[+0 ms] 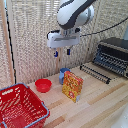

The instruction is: Please locate the crimson dish within your space. Move your hand towards it gently. Tenderly hold the bowl carefully using your fingers and raise it. With caution, shift it towards the basket. Kindly let loose of the dish to drop it in the basket.

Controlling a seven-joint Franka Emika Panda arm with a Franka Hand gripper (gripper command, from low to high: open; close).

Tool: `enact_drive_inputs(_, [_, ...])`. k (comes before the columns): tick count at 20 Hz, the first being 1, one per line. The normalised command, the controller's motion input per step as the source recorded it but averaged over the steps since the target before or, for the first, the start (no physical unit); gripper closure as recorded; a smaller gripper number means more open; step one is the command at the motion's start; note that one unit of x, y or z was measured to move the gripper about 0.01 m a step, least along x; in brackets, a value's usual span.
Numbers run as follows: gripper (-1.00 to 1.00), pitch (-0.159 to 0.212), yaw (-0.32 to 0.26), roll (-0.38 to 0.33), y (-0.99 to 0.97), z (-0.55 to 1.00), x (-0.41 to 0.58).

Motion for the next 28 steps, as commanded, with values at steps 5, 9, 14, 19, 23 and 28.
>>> enact_drive_inputs(5, [-1.0, 0.015, 0.164, -0.093, 0.37, -0.3, 0.459])
enact_drive_inputs(9, [-1.0, 0.027, 0.198, -0.1, 0.34, -0.35, 0.536])
enact_drive_inputs(14, [-1.0, 0.044, 0.225, -0.078, 0.14, -0.39, 0.497])
enact_drive_inputs(19, [-1.0, 0.021, 0.241, -0.056, 0.0, -0.41, 0.514])
enact_drive_inputs(23, [-1.0, 0.011, 0.242, -0.051, 0.0, -0.4, 0.528])
enact_drive_inputs(28, [-1.0, 0.047, 0.217, -0.085, 0.01, -0.42, 0.395])
